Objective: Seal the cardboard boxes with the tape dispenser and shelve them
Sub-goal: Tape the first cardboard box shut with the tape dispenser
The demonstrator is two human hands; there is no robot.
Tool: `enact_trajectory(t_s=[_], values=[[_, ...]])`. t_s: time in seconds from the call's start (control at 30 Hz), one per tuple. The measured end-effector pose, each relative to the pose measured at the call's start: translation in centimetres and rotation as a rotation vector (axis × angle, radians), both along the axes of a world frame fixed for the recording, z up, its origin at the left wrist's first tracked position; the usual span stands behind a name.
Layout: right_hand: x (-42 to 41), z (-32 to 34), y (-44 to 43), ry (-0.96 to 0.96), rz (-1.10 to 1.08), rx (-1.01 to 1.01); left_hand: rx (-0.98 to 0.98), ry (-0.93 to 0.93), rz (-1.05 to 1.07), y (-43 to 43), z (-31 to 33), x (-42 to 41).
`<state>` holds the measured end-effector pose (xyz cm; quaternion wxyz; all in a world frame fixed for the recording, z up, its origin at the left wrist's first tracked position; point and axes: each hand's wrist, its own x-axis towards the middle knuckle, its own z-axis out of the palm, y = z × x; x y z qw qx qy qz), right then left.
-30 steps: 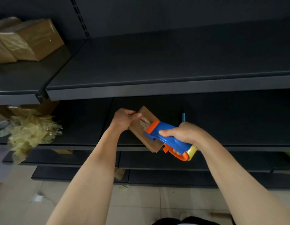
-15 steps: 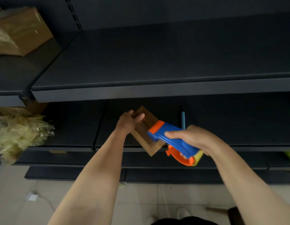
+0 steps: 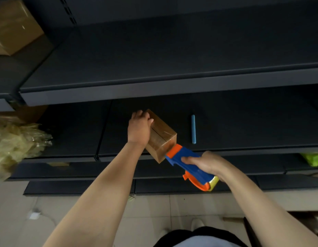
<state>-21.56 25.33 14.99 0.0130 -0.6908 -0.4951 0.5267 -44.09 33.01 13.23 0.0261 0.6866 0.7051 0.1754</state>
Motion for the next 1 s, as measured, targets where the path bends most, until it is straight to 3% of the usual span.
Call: enact_trajectory(t_s=[0.07, 0.2, 0.47, 0.83, 1.0], values=[[-0.3, -0.2, 0.1, 0.022, -0.012, 0.005, -0.096, -0.03, 0.014, -0.6, 0.2, 0.5], [-0.7, -0.7, 0.0, 0.013, -0.025, -0.001, -0.358, 0.14, -0.091, -2.8, 0.1, 1.6], [-0.8, -1.2, 0.1, -0.011, -0.012, -0.017, -0.306, 0.266, -0.147, -3.9, -0.1, 3.0], [-1.2, -1.7, -0.7, 0.027, -0.056, 0.003, -0.347, 0.203, -0.136, -4.1, 0.6, 3.2], [-0.3, 0.8, -0.5, 0.091, -0.037, 0.044, -0.371, -0.022, -0.105, -3.3, 3.8, 1.9]])
